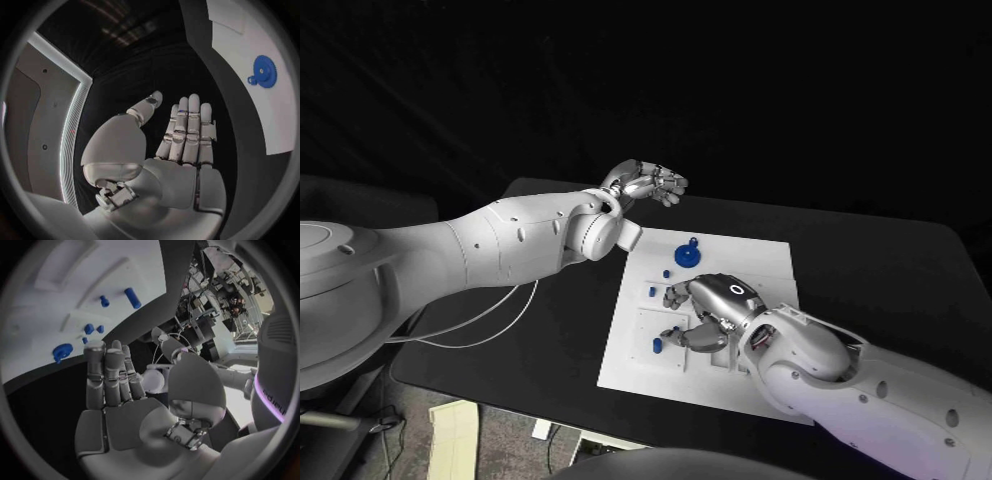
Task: Assemble the parts on the task board
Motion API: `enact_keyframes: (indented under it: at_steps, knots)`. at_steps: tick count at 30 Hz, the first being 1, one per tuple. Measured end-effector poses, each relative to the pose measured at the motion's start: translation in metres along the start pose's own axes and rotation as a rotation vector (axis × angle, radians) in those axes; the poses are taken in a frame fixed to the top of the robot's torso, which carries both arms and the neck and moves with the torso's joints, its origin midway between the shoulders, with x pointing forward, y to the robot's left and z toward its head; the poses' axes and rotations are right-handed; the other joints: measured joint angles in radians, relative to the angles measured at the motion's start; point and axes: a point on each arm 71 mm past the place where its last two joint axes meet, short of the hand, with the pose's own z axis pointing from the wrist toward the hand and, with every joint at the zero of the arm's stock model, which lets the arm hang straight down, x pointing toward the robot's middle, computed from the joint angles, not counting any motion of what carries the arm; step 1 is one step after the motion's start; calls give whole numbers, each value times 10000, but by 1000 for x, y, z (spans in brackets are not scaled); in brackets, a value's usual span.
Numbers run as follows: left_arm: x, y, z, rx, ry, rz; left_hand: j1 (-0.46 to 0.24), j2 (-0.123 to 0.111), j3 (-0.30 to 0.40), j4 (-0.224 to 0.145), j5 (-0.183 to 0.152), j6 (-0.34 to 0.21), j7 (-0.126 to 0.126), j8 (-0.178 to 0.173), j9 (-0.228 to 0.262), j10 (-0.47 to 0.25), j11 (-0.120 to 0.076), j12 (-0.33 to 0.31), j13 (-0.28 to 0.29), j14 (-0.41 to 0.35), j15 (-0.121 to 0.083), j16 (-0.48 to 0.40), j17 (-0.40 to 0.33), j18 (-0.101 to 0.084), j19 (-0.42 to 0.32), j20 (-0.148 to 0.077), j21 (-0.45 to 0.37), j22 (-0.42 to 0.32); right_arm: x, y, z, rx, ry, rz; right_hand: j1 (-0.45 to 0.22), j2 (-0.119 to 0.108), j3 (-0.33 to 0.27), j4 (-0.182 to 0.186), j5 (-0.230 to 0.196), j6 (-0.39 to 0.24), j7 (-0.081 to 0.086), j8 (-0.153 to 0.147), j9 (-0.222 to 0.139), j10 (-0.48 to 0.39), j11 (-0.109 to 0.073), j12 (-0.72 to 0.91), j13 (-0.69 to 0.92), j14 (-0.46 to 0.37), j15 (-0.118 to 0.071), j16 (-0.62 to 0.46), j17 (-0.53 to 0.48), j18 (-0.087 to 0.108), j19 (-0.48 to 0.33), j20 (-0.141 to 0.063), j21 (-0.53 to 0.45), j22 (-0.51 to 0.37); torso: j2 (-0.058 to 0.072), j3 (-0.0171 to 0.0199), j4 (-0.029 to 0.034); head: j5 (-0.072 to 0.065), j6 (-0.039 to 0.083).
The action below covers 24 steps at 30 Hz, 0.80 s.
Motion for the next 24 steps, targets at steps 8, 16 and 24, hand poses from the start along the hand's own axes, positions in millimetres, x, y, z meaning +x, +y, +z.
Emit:
enact_keyframes:
  at_steps: [8,16,24]
  knots:
    - [-1,10,-4,-186,-34,-26,0,0,0,0,0,-36,36,0,1,0,0,0,1,0,0,-39,10,0,0,0,0,0,-53,-50,-15,1565,-173,1632,10,253,-214,-3,-9,114,-113,97,30,365,-190,284,36,4,-87,0,-9,1,-1,-70,0,-1,-55,17,-33,-340,199]
    - [0,24,-8,-448,-57,-126,0,0,0,0,0,-36,36,40,-12,0,0,0,1,0,0,-39,35,0,0,0,0,0,-79,-109,-39,3219,417,2258,185,873,-121,89,-1088,223,-276,147,50,859,-427,2124,1272,144,-546,151,54,-10,128,-198,0,-2,-218,60,-120,-696,336]
    - [2,36,-13,-676,-25,-261,-41,41,0,0,0,-35,36,40,-23,0,0,-38,-8,0,0,-78,52,-1,0,0,0,0,-72,-121,-51,3984,1331,3204,96,899,-339,-17,-1044,355,-610,146,323,40,-1081,8512,6792,125,-918,481,483,86,179,-352,166,-3,-453,116,-198,-1097,274]
